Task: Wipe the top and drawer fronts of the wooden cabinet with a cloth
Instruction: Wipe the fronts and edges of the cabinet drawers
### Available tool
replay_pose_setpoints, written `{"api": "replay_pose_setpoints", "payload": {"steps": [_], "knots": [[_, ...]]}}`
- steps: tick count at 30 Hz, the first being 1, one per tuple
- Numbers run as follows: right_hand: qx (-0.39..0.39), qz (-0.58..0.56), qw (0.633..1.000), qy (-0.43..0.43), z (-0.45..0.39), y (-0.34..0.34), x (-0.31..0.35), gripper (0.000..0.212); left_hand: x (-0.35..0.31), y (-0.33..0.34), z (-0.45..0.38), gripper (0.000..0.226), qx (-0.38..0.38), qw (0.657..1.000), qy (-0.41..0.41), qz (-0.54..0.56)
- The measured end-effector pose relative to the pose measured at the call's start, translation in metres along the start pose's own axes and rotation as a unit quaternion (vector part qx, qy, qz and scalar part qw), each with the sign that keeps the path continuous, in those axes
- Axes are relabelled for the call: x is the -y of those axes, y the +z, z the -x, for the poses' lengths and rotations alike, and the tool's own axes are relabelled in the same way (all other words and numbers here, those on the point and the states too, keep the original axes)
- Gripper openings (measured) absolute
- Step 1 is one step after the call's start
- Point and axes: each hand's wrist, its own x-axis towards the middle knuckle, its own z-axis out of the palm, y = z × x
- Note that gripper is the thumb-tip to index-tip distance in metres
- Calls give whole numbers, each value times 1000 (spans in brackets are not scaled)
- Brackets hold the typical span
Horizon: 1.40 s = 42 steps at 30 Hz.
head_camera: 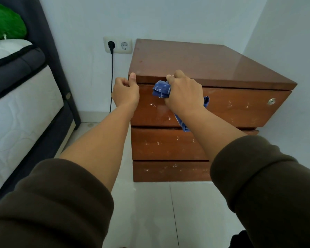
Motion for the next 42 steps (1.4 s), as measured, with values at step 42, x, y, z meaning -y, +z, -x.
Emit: {"api": "replay_pose_setpoints", "payload": {"steps": [42], "knots": [[146,-66,987,-22,-18,-48,23,28,-15,-49,13,27,101,899,328,-272]]}}
